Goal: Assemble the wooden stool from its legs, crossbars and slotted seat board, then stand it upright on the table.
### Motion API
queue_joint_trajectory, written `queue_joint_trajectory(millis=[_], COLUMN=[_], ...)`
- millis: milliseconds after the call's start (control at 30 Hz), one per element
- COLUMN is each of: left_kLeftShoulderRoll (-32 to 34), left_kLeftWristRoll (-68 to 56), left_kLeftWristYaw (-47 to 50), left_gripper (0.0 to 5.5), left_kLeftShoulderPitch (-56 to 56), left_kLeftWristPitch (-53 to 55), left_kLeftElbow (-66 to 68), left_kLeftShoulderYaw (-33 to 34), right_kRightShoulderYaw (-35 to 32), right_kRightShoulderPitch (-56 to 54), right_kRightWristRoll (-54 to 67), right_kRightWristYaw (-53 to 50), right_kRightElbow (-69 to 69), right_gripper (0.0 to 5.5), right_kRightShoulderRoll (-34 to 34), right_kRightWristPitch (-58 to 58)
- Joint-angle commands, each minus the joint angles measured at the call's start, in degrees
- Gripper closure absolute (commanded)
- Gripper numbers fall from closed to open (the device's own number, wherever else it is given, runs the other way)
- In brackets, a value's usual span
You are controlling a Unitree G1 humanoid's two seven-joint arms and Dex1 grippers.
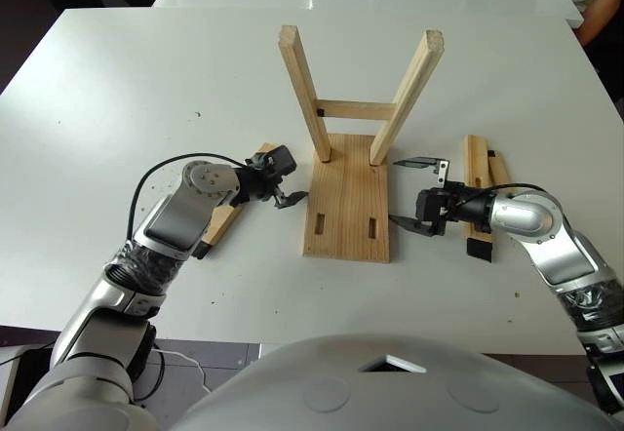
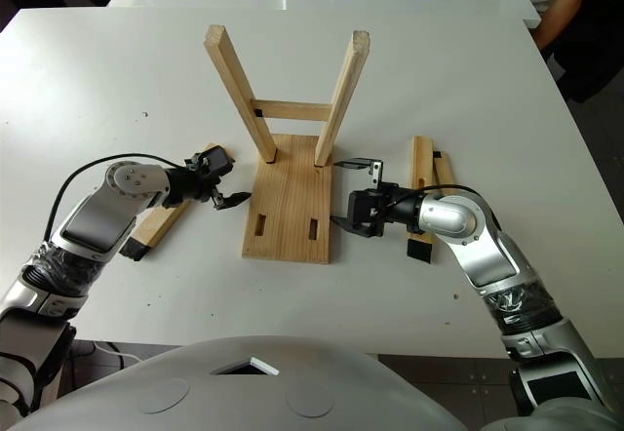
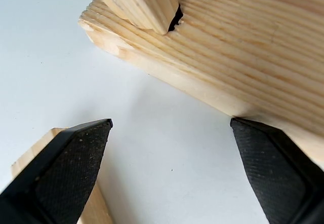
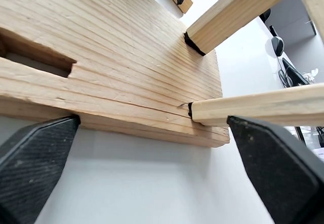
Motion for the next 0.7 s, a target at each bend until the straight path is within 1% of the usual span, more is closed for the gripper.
queue_joint_trajectory(millis=[33,133,233,300,400,467,533,567,633,700], left_kLeftShoulderRoll=[-0.80,-0.09,1.16,2.19,3.20,2.29,0.83,0.14,-1.02,-1.74], left_kLeftWristRoll=[1.44,1.66,0.47,-1.17,-3.42,-5.79,-7.36,-7.61,-7.73,-7.58], left_kLeftWristYaw=[-0.50,-0.41,-0.16,-0.36,0.64,2.18,4.04,4.95,6.42,7.26], left_gripper=[1.16,1.16,1.16,1.16,1.16,1.16,1.16,1.16,1.16,1.16], left_kLeftShoulderPitch=[2.08,2.84,4.54,6.72,10.52,13.60,15.98,16.91,18.24,18.91], left_kLeftWristPitch=[0.95,0.71,1.40,2.37,4.64,7.29,9.40,10.09,10.84,11.23], left_kLeftElbow=[1.42,1.30,-0.92,-3.92,-9.25,-13.93,-17.44,-18.51,-19.61,-20.28], left_kLeftShoulderYaw=[-2.00,-0.95,1.94,5.02,9.99,14.32,17.01,17.52,17.32,16.71], right_kRightShoulderYaw=[-2.61,-7.66,-15.39,-21.26,-30.95,-36.18,-38.96,-39.33,-39.59,-39.94], right_kRightShoulderPitch=[-1.12,0.83,4.84,8.25,12.40,13.34,13.55,13.74,14.41,14.41], right_kRightWristRoll=[0.95,4.59,10.50,14.70,18.01,20.94,24.17,25.31,26.88,27.31], right_kRightWristYaw=[-1.25,-1.68,-2.35,-3.34,-8.77,-14.46,-19.49,-20.97,-23.17,-24.70], right_kRightElbow=[-0.88,-3.78,-8.30,-11.78,-14.35,-15.94,-17.53,-18.11,-18.51,-17.63], right_gripper=[0.14,0.14,0.14,0.14,0.14,0.14,0.14,0.14,0.14,0.14], right_kRightShoulderRoll=[0.29,-0.68,-1.46,-1.38,0.11,3.41,7.77,9.34,11.71,12.43], right_kRightWristPitch=[1.70,5.50,10.26,15.65,28.67,39.50,49.29,52.74,58.89,63.15])
